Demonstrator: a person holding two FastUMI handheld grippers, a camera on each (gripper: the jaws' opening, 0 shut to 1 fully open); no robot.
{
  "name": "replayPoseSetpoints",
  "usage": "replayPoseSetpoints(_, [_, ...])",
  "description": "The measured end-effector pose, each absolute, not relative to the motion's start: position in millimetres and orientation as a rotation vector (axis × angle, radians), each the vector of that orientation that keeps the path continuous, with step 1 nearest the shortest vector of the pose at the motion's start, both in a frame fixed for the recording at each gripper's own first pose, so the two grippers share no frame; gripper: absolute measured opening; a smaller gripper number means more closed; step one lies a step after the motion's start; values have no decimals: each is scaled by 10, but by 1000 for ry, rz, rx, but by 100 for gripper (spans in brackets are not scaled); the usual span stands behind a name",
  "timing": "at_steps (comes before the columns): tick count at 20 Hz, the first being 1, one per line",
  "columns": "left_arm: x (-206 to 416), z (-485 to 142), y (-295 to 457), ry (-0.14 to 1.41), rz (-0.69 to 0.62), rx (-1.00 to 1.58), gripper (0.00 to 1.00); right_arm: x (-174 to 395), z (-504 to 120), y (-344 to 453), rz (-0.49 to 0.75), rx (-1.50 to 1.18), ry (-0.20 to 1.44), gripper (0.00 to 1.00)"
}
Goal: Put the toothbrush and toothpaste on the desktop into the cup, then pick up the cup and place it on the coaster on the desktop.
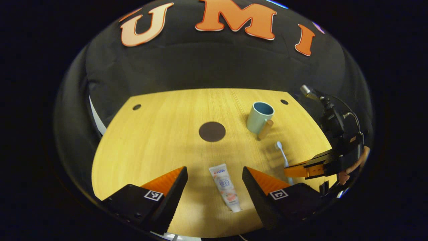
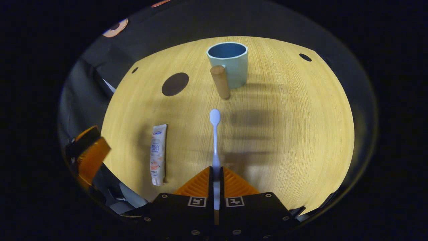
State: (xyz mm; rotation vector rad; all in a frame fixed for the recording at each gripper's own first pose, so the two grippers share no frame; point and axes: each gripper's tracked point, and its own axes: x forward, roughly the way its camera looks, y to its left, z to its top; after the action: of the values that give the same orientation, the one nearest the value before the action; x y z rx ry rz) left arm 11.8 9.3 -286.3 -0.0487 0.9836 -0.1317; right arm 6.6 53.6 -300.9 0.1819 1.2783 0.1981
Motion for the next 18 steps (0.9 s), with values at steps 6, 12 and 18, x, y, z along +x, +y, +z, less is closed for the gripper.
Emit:
replayPoseSetpoints(6, [-139,-3442,-103,1286,-106,-188,98,225,-2614,483,218,185,1145,7])
replayPoseSetpoints(12, [-243,-3844,-224,1490,-65,-207,94,539,-2235,442,241,182,1000,7])
replayPoseSetpoints(18, [-361,-4083,-329,1603,-37,-237,74,869,-1994,415,257,188,900,6])
